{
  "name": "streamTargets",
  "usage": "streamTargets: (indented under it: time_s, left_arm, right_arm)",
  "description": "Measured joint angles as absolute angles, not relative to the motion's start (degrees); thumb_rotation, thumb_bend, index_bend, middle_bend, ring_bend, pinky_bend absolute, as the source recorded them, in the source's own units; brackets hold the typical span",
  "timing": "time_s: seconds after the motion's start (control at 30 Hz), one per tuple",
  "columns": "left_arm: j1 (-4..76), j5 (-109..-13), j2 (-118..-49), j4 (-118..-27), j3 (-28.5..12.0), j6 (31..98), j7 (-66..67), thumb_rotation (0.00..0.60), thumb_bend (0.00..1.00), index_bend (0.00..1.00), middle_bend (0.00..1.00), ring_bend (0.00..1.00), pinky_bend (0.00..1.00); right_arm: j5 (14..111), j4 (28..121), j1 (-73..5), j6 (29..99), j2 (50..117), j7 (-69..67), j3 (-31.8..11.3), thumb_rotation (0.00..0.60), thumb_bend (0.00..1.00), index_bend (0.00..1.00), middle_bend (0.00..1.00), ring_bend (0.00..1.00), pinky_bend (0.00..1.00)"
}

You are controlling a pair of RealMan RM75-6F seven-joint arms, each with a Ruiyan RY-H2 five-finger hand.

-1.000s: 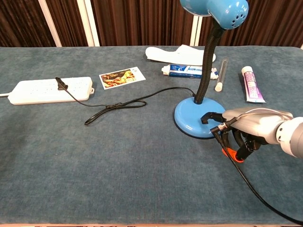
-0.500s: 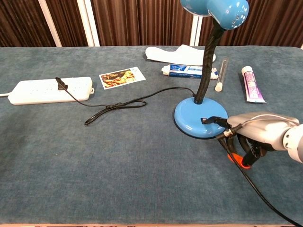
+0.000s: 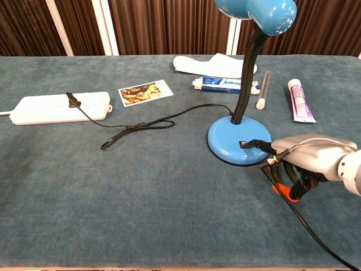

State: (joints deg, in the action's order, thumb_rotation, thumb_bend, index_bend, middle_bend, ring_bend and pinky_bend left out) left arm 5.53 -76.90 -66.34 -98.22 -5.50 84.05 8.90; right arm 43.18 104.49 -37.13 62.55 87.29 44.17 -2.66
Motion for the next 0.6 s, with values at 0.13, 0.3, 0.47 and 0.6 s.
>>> streamTargets:
  time_s: [0.13, 0.3, 0.47, 0.6]
  left_arm:
    - [5.53, -76.98, -66.34, -98.19, -5.47, 84.07, 8.89, 0.600, 0.53, 0.22, 0.10, 0.01, 0.00]
    - [5.50, -77.07, -66.38, -98.24, -5.43, 84.18, 9.00, 0.600, 0.53, 0.22, 0.10, 0.01, 0.00]
    - [5.47, -77.14, -66.57, -98.26, -5.40, 84.40, 9.58, 0.600, 0.53, 0.22, 0.10, 0.01, 0.00]
    - [5.45, -77.25, -66.75, -98.26, -5.40, 84.61, 10.00, 0.600, 0.53, 0.22, 0.10, 0.01, 0.00]
  right_arm:
    - [44.82, 106.78, -36.47, 64.53, 85.45, 42.15, -3.52, 0.600, 0.51, 0.06, 0.44, 0.49, 0.98]
    - [47.80, 113.21, -34.19, 68.13, 78.83, 39.89, -3.53, 0.600, 0.49, 0.04, 0.37, 0.43, 1.00]
    - [55.75, 118.14, -28.43, 74.66, 70.60, 36.17, -0.07, 0.600, 0.40, 0.03, 0.31, 0.38, 1.00]
    - [64.20, 117.88, -23.56, 78.98, 66.76, 30.91, 2.97, 0.600, 0.35, 0.03, 0.20, 0.26, 1.00]
